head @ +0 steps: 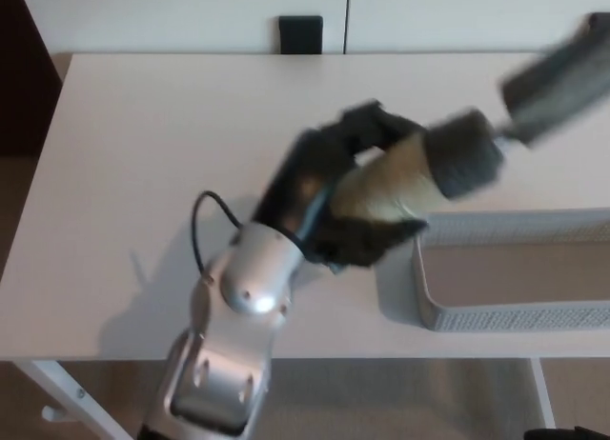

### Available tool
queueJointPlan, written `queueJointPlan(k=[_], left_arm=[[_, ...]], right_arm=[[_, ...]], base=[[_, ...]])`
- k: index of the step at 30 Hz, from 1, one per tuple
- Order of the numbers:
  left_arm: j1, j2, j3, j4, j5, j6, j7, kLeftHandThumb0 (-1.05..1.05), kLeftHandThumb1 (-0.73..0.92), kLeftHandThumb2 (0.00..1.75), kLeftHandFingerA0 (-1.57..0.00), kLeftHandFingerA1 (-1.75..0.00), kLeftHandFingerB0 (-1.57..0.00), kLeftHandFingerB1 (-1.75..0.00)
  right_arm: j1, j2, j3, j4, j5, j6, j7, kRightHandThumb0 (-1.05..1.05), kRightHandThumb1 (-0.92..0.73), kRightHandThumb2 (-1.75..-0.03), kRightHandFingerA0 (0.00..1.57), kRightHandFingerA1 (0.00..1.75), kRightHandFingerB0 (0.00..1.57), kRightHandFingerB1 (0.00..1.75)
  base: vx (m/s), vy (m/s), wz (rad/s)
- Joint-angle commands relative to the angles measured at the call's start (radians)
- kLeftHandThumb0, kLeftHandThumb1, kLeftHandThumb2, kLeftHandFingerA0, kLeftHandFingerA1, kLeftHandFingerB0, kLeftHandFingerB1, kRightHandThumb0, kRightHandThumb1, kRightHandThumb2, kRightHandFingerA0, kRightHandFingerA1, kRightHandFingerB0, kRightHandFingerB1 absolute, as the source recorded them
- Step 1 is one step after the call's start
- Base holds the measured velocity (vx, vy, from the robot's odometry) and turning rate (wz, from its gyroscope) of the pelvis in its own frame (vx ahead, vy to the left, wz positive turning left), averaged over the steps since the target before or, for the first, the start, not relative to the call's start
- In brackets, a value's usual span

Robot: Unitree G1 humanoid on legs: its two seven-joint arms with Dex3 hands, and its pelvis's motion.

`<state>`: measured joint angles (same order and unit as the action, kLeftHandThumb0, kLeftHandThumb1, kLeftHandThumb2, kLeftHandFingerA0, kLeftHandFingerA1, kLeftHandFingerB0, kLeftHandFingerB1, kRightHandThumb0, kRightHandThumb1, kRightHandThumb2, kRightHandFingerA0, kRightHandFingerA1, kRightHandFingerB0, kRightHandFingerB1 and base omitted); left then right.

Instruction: The robot walks towards a desk on which a shovel is kept on the left hand side and a container is kept on the right hand side. The robot picks up the shovel using its left hand and places it in the container.

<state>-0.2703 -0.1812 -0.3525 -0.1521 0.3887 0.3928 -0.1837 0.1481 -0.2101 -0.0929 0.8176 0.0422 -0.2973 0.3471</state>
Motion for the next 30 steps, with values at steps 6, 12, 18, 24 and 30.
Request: queueJointPlan(k=[6,12,18,24,30], left_arm=[[-0.040,0.153,-0.196,0.022,0.108,-0.143,0.036,-0.29,0.63,0.64,-0.98,-1.30,-1.01,-0.82],[-0.081,0.182,-0.252,0.110,0.178,-0.104,0.060,-0.30,0.64,0.59,-0.94,-1.39,-0.96,-0.92],[-0.111,0.188,-0.252,0.134,0.194,-0.084,0.063,-0.30,0.65,0.59,-0.98,-1.34,-0.97,-0.70],[-0.126,0.178,-0.244,0.128,0.208,-0.046,0.052,-0.35,0.65,0.60,-0.94,-1.33,-0.94,-0.74],[-0.107,0.170,-0.238,0.100,0.207,-0.060,0.057,-0.34,0.65,0.62,-0.94,-1.43,-0.94,-0.88]], right_arm=[[0.010,-0.033,0.001,0.000,-0.006,-0.015,0.000,-0.37,-0.58,-0.58,0.83,0.52,0.62,0.45],[0.000,-0.033,-0.002,-0.001,0.001,0.003,-0.001,-0.38,-0.57,-0.58,0.82,0.52,0.62,0.45],[-0.012,-0.051,0.014,-0.001,-0.019,-0.008,0.004,-0.41,-0.58,-0.57,0.82,0.50,0.59,0.42],[-0.013,-0.060,0.030,0.011,-0.034,-0.033,-0.005,-0.40,-0.59,-0.57,0.80,0.51,0.58,0.43],[-0.002,-0.060,0.036,0.010,-0.031,-0.040,-0.003,-0.39,-0.59,-0.57,0.79,0.52,0.58,0.44]], base=[[0.00,0.000,0.00],[0.00,0.000,0.00],[0.00,0.000,0.00],[0.00,0.000,0.00],[0.00,0.000,0.00]])
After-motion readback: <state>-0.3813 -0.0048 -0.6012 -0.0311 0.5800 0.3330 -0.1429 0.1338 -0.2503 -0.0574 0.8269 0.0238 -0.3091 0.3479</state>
